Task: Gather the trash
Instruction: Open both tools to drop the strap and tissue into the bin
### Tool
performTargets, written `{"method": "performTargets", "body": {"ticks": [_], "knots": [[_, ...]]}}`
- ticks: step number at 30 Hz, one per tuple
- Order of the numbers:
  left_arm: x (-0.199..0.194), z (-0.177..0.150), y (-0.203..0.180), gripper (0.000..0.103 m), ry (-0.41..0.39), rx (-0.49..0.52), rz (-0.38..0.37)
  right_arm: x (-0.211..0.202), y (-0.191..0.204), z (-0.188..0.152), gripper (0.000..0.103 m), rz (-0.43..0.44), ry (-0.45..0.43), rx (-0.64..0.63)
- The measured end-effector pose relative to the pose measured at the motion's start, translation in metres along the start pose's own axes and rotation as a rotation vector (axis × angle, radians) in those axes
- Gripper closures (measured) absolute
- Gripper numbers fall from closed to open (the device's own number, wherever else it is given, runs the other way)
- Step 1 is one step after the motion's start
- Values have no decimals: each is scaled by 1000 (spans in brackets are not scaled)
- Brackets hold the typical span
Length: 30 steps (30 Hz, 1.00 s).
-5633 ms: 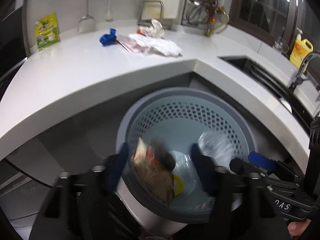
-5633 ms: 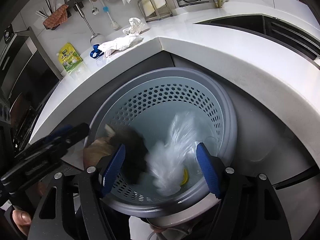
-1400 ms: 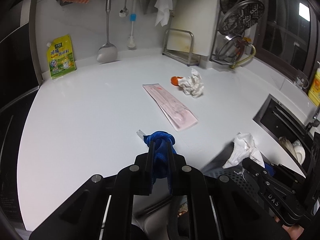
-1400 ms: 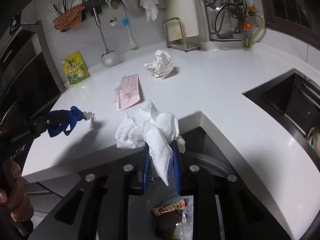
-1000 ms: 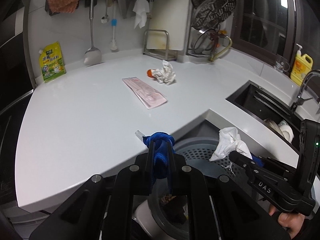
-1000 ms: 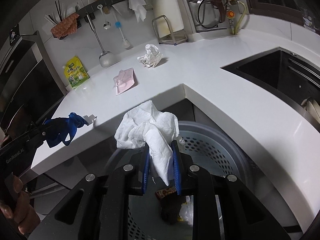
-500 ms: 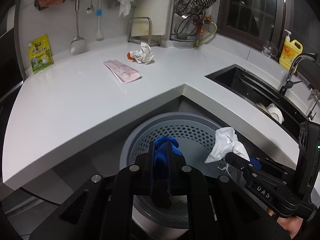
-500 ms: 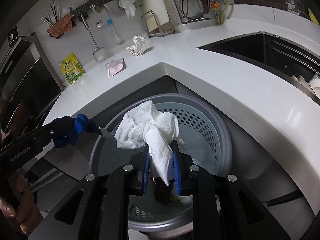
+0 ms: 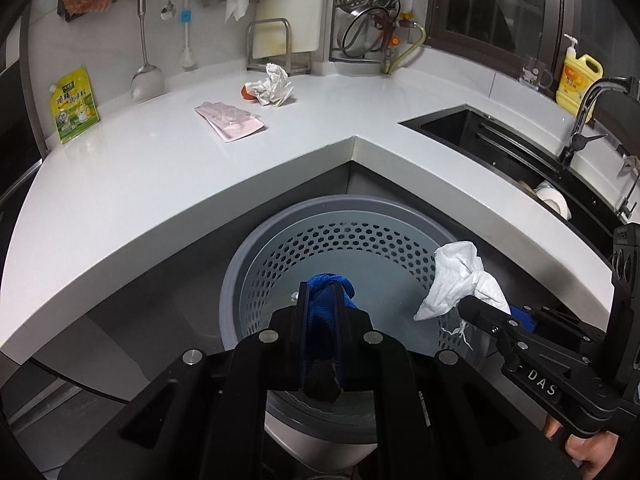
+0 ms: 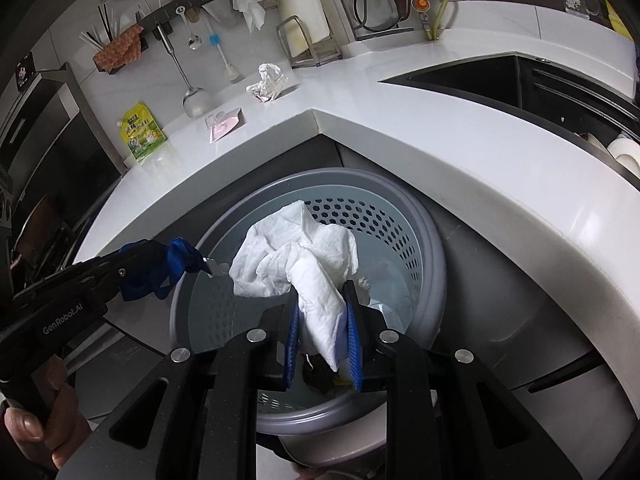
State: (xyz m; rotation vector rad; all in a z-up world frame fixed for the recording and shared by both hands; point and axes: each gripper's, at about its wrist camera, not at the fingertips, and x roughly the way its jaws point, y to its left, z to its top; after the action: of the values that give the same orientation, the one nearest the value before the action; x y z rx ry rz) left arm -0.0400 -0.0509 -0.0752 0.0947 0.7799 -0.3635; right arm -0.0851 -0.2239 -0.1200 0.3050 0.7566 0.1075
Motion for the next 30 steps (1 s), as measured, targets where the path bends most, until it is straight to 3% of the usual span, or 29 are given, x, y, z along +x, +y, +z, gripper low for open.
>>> {"method": "performTargets", "body": {"ticks": [22,30], "knots": [[26,-9,7,92,90,-33,-1,15,-2,0,83,-39,35,-11],[30,-10,8,89,100,-40,8,14,-7,-2,69,-54,26,5]]}}
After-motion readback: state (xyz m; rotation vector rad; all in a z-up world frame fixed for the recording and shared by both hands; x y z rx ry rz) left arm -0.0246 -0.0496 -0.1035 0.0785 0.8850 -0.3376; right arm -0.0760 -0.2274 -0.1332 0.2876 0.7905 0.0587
